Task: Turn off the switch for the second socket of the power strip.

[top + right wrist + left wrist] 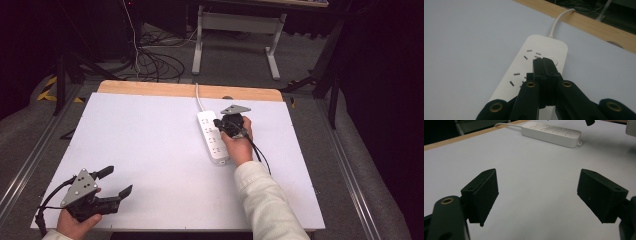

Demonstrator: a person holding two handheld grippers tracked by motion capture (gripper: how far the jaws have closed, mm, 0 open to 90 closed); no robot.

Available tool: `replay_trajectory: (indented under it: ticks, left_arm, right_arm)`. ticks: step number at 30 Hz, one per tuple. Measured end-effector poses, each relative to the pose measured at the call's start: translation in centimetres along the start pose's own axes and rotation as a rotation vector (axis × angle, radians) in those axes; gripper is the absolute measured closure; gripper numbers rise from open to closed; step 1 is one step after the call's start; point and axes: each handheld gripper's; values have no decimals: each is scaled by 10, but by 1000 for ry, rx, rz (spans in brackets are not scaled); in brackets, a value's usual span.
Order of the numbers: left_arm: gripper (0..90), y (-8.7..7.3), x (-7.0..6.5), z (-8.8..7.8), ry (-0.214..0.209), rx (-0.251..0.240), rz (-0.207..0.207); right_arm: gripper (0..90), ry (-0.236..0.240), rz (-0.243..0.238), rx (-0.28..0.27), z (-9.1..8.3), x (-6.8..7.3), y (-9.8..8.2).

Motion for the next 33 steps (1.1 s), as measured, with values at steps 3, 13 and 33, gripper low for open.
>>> replay_trajectory:
  ticks: [3, 13, 33]
  left_arm:
    - [179, 0, -1, 0, 0, -2, 0]
    - [179, 0, -1, 1, -1, 1, -4]
    - [179, 0, -1, -1, 1, -3, -14]
  right_arm:
    - [900, 11, -11, 0, -6, 2, 3]
    - [900, 33, -25, -26, -19, 7, 10]
    - [751, 126, -29, -82, -70, 19, 20]
Point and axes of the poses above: each handheld gripper's, and its own axes: z roughly forward along the jaws, y roughly out of its top, x roughly to its left, and after that the axes turned 4 degrees about y, right-handed
